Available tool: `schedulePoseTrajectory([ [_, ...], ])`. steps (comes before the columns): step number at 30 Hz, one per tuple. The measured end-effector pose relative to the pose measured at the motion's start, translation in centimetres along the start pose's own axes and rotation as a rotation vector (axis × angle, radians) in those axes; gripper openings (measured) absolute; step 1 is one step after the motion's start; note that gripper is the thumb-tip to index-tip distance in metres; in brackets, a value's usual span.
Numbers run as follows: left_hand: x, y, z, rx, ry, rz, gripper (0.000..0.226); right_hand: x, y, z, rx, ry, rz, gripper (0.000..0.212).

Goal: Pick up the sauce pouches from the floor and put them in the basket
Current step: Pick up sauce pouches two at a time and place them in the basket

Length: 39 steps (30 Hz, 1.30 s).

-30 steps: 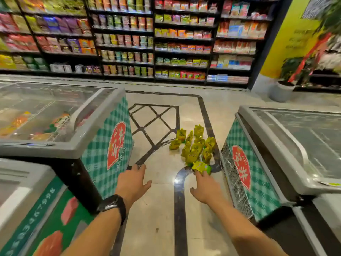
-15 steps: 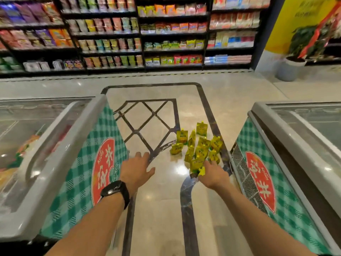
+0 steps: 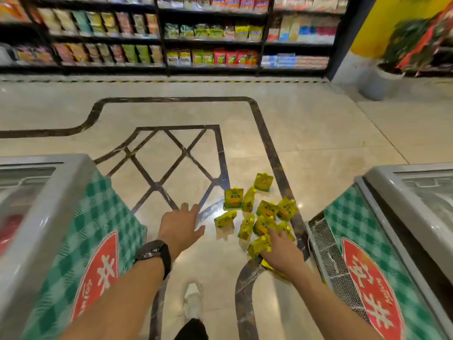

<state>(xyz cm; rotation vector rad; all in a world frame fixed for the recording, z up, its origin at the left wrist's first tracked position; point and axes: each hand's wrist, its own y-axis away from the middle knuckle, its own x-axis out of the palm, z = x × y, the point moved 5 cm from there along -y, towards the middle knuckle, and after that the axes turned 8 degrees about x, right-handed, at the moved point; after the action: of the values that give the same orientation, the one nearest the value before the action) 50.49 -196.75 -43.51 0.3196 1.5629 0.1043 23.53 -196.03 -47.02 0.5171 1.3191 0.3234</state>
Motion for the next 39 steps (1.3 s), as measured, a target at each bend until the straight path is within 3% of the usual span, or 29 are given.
schedulePoseTrajectory([
  [4,1.7,-9.0,2.4,0.072,-0.035,0.067,0.055,0.6,-7.7,1.2,0.087,-0.036,0.037,0.062],
  [8,8.1,-16.4,3.6,0.091,0.009,0.109,0.059,4.4,-16.3,0.8,0.188,-0.053,0.107,0.062],
  [14,28.2,-28.7,3.4,0.031,0.133,0.138,0.069,16.8,-33.7,-1.8,0.259,-0.081,0.091,0.066],
  [19,45.6,-38.0,1.9,0.019,0.237,0.052,0.084,28.7,-47.8,-4.6,0.311,-0.162,0.018,0.071],
  [22,52.2,-42.6,1.6,0.053,0.19,-0.054,0.085,33.0,-53.5,-5.9,0.341,-0.288,-0.129,0.059],
  [25,55.8,-46.1,1.5,0.132,0.194,-0.134,0.074,34.7,-56.5,-6.9,0.315,-0.389,-0.338,0.036],
  [28,57.6,-48.2,1.4,0.278,0.233,-0.216,0.046,36.2,-58.7,-8.2,0.314,-0.566,-0.446,0.017],
  [31,58.9,-48.8,1.8,0.332,0.383,-0.302,0.031,37.7,-59.8,-9.1,0.367,-0.696,-0.421,0.023],
  [34,59.4,-48.6,2.4,0.368,0.507,-0.381,0.036,38.3,-60.4,-9.3,0.38,-0.671,-0.381,0.024],
  [39,58.5,-48.1,4.3,0.347,0.617,-0.274,0.027,37.4,-60.0,-8.5,0.343,-0.601,-0.338,0.036],
])
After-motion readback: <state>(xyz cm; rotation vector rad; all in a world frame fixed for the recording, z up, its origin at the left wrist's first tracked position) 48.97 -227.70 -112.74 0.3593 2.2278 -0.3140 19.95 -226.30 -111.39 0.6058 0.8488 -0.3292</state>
